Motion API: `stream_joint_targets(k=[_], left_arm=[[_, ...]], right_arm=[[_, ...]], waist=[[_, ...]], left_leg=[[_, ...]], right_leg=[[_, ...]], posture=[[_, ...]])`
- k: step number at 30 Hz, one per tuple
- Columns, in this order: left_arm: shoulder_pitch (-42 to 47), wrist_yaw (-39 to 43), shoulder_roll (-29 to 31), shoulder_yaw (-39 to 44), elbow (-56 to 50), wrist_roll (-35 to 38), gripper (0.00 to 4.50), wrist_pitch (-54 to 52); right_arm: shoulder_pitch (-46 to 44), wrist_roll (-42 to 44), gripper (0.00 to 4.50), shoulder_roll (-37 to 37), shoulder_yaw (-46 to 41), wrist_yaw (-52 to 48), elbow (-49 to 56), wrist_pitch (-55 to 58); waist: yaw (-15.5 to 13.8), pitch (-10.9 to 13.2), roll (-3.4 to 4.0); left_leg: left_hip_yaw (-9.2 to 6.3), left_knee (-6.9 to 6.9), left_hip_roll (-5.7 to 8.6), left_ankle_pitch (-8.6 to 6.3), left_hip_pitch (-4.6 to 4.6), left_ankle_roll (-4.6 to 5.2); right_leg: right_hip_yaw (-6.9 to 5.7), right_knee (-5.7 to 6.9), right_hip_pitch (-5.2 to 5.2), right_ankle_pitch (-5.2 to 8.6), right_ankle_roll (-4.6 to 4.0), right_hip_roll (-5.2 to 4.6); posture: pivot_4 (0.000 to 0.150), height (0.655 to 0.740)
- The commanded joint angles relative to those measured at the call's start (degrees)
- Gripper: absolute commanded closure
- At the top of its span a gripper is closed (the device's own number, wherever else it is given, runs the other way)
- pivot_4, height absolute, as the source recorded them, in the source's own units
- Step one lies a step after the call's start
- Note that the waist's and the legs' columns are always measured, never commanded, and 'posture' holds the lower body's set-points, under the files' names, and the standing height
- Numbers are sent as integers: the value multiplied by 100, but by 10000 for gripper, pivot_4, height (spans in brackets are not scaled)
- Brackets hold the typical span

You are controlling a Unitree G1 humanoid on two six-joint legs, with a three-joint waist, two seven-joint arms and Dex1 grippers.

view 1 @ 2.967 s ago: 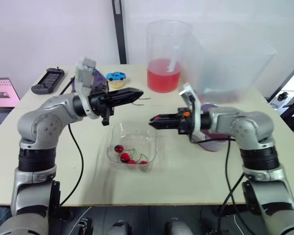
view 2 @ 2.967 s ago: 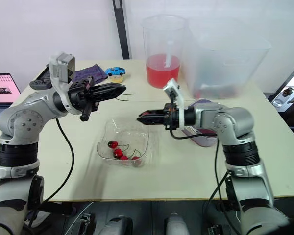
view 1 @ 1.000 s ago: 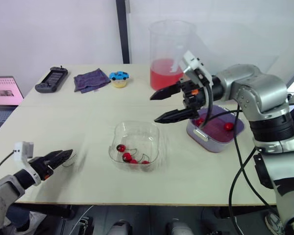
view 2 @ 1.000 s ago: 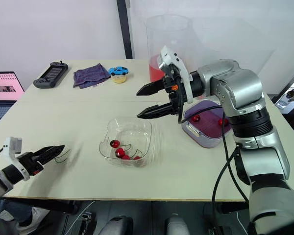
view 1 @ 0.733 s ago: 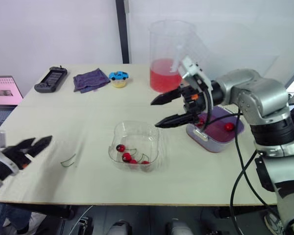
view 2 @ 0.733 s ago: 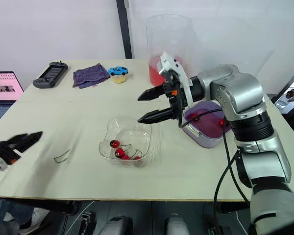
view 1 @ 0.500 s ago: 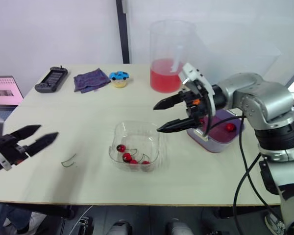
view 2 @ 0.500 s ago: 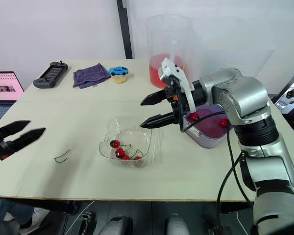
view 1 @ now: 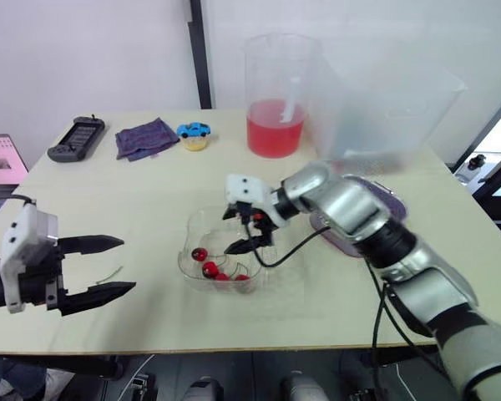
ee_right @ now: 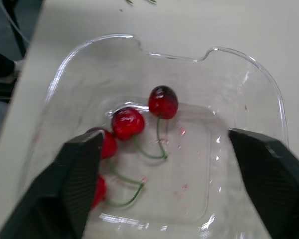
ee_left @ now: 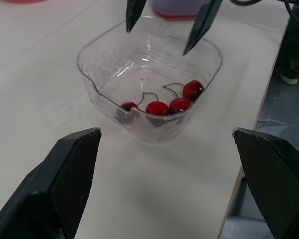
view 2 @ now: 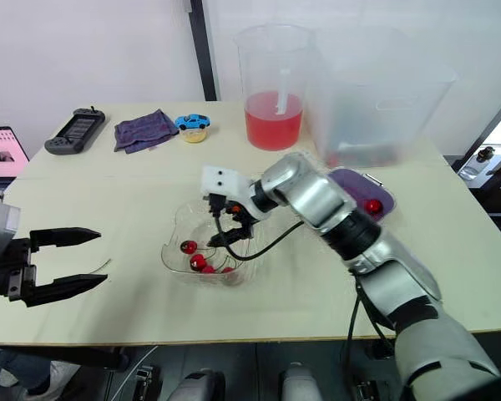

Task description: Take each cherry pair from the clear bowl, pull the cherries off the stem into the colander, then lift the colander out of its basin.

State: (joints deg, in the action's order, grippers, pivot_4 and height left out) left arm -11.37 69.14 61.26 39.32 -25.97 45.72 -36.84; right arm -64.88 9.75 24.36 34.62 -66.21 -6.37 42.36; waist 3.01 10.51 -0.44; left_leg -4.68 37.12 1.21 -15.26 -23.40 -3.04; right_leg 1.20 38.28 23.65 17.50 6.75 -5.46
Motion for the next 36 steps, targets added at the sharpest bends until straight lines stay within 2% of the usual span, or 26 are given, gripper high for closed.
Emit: stream_joint_targets(k=[1, 9, 14, 19, 24, 32, 34, 36], left_arm=[[71, -12, 0, 22, -9, -55, 0, 69], [178, -89, -76, -76, 4, -119, 0, 107], [245, -170, -169, -154, 32, -187, 0, 171], [612, -398, -237, -187, 35, 37, 0, -40], [692, -525, -218, -302, 122, -254, 0, 127], [1036, -708, -227, -438, 249, -299, 0, 119], [1065, -742, -246, -458, 269, -316, 0, 118], [1077, -761, -256, -469, 275, -308, 0, 103]], right_arm=[[-84, -284, 18569, -345, 110, 109, -223, -253], [-24, -581, 18569, -830, 232, 44, -742, -477], [54, -252, 18569, -1172, 88, -201, -873, 189], [148, -589, 18569, -1201, 386, -225, -1077, -17], [233, -720, 18569, -1269, 412, -206, -1183, -141], [296, -844, 18569, -1504, 363, -144, -1586, -289], [258, -900, 23371, -1576, 321, -66, -1658, -324], [222, -914, 31169, -1588, 274, -64, -1628, -329]], waist=[[7, 0, 0], [14, 0, 0], [47, 0, 0], [87, 0, 0], [99, 0, -1], [104, 0, -1], [100, 0, -1], [99, -1, -1]], left_leg=[[0, 0, 0, 0, 0, 0], [-4, 0, 1, 2, -1, -3], [-6, -1, 1, 2, 0, -3], [-11, -1, -1, 3, 0, -5], [-11, -2, 0, 3, 0, -5], [-10, -3, 0, 6, 0, -10], [-10, -3, 0, 7, 0, -11], [-10, -2, 0, 6, 0, -11]], right_leg=[[0, 0, 0, 0, 0, 0], [-2, 1, 0, 0, 0, 1], [-3, 2, 0, 0, 0, 2], [-3, 6, 0, 0, -1, 7], [-3, 6, 2, 0, -1, 6], [-1, 8, 5, 0, -1, 8], [-1, 8, 4, 0, -1, 8], [-1, 8, 4, 0, -1, 7]], posture=[[1500, 7337], [1500, 7337], [1500, 7337], [1500, 7337], [1500, 7337], [1500, 7337], [1500, 7337], [1500, 7337]])
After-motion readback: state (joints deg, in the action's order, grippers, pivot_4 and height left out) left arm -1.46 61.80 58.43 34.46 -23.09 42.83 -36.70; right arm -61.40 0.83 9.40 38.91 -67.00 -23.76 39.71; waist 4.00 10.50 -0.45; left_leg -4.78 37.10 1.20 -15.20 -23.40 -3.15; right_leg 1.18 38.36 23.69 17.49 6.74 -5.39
